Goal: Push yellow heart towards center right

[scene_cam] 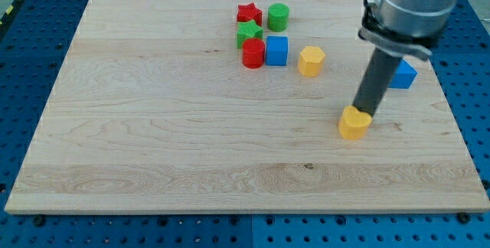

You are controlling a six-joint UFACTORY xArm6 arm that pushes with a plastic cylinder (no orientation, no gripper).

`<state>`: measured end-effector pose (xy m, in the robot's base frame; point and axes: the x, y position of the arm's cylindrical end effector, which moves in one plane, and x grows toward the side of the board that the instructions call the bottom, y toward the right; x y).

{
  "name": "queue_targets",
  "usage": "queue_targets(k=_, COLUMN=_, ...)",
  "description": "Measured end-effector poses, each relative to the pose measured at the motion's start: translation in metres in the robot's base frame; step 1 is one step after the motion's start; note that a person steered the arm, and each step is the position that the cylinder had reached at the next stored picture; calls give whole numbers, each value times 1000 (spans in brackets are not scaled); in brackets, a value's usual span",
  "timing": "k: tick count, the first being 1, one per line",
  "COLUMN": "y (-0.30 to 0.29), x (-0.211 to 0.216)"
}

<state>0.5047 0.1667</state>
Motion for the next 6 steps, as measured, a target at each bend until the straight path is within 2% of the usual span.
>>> queue_targets(k=1, y=-2, x=28)
queue_targets(k=3, y=-107, x=-5)
queue_targets(k=4, y=-163, x=-7)
queue_targets(k=5, y=-179, x=16)
queue_targets(k=6, y=-118, x=38)
